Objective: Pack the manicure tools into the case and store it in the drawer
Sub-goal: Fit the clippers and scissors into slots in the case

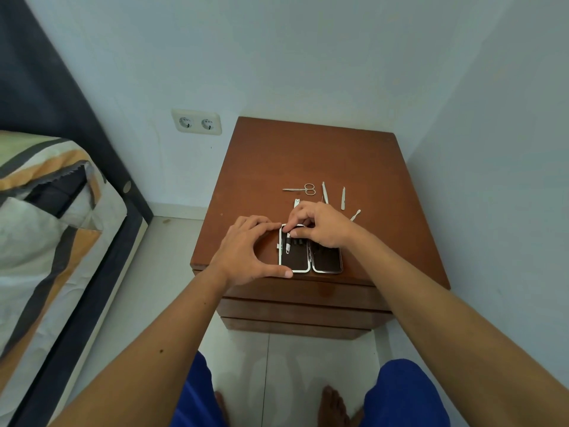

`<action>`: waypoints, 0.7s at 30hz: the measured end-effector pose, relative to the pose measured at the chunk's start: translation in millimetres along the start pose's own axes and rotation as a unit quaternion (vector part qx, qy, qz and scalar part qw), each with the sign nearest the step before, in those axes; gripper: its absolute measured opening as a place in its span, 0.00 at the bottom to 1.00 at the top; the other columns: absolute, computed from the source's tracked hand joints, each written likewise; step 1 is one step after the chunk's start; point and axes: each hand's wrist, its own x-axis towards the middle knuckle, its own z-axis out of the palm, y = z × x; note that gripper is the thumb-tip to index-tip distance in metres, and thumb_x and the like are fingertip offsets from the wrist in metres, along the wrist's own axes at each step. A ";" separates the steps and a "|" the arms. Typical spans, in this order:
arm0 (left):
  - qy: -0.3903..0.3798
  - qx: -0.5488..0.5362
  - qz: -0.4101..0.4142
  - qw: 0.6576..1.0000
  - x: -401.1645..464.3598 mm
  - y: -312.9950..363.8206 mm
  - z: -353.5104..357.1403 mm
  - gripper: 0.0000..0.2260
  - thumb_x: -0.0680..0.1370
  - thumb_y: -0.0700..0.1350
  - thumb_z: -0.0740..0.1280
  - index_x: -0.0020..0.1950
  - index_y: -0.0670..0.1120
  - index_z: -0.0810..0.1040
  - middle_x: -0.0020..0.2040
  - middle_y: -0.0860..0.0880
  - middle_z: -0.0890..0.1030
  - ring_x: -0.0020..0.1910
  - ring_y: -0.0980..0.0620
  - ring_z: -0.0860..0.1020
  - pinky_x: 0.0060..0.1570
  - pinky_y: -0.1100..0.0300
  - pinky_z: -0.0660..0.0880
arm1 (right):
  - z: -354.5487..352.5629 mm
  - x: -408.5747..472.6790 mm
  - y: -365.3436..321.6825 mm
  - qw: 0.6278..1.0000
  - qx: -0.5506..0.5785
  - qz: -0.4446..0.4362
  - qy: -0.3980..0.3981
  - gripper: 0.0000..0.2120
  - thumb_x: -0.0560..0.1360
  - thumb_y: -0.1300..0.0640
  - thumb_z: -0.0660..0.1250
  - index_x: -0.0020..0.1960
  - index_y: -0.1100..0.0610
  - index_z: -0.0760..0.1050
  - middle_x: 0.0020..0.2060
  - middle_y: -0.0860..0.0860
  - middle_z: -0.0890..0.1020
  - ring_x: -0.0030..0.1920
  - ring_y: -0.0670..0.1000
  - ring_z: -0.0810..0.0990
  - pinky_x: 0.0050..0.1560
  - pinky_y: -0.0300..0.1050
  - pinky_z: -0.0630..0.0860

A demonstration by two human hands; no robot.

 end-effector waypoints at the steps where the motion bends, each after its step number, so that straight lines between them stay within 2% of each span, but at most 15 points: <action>1: 0.000 0.000 0.000 1.000 -0.1 0.1 -0.1 0.48 0.59 0.79 0.73 0.74 0.60 0.73 0.68 0.60 0.72 0.69 0.57 0.65 0.70 0.50 0.68 | 0.5 -0.6 0.9 1.000 0.002 -0.002 0.003 0.08 0.77 0.59 0.77 0.51 0.47 0.87 0.51 0.41 0.81 0.52 0.42 0.81 0.59 0.37 0.75; 5: -0.002 -0.001 -0.003 1.000 -0.5 1.7 -1.1 0.48 0.59 0.79 0.73 0.74 0.60 0.73 0.68 0.61 0.71 0.69 0.58 0.65 0.70 0.51 0.68 | -1.2 -0.8 3.1 1.000 0.010 -0.002 0.011 0.07 0.77 0.60 0.77 0.54 0.51 0.88 0.50 0.42 0.82 0.48 0.36 0.80 0.54 0.30 0.73; 8: -0.004 -0.004 -0.004 1.000 -0.9 1.3 -1.1 0.48 0.58 0.79 0.73 0.74 0.60 0.73 0.67 0.62 0.71 0.69 0.58 0.65 0.70 0.50 0.68 | -4.8 1.6 7.9 0.998 0.047 0.020 0.029 0.08 0.77 0.60 0.77 0.55 0.53 0.87 0.50 0.46 0.85 0.49 0.43 0.85 0.57 0.39 0.80; 10: -0.008 -0.008 -0.010 1.000 -1.0 1.1 -1.1 0.48 0.58 0.80 0.73 0.74 0.61 0.72 0.68 0.62 0.71 0.69 0.58 0.65 0.70 0.49 0.69 | -10.4 5.9 12.6 0.997 0.039 0.031 0.056 0.07 0.77 0.60 0.77 0.54 0.51 0.87 0.50 0.44 0.86 0.50 0.44 0.85 0.57 0.39 0.80; 13: -0.013 -0.015 -0.012 1.000 -1.1 1.5 -1.7 0.49 0.58 0.80 0.73 0.75 0.61 0.71 0.68 0.63 0.70 0.70 0.59 0.64 0.71 0.49 0.68 | -23.5 17.0 14.9 0.994 0.003 0.049 0.098 0.06 0.77 0.57 0.76 0.54 0.49 0.88 0.51 0.43 0.86 0.48 0.42 0.82 0.53 0.36 0.76; 16: -0.015 -0.015 -0.013 1.000 -0.8 1.7 -2.6 0.49 0.59 0.80 0.73 0.75 0.61 0.71 0.68 0.64 0.69 0.69 0.60 0.64 0.71 0.51 0.68 | -32.6 30.9 16.9 0.990 -0.035 0.060 0.124 0.08 0.78 0.57 0.76 0.56 0.50 0.87 0.49 0.45 0.85 0.46 0.41 0.80 0.48 0.28 0.72; 19: -0.017 -0.012 -0.015 1.000 -0.9 0.8 -2.8 0.49 0.59 0.80 0.73 0.75 0.61 0.71 0.68 0.64 0.69 0.69 0.60 0.64 0.71 0.52 0.68 | -30.8 40.3 20.1 0.991 -0.053 0.058 0.108 0.09 0.79 0.56 0.75 0.59 0.50 0.86 0.47 0.45 0.83 0.46 0.45 0.79 0.53 0.38 0.75; 21: -0.016 -0.008 -0.015 1.000 -0.3 0.8 -2.6 0.49 0.59 0.80 0.73 0.75 0.61 0.70 0.69 0.64 0.69 0.69 0.60 0.64 0.71 0.51 0.68 | -28.5 43.0 20.1 0.991 -0.064 0.063 0.097 0.11 0.79 0.54 0.75 0.60 0.51 0.85 0.46 0.47 0.82 0.44 0.44 0.77 0.52 0.39 0.74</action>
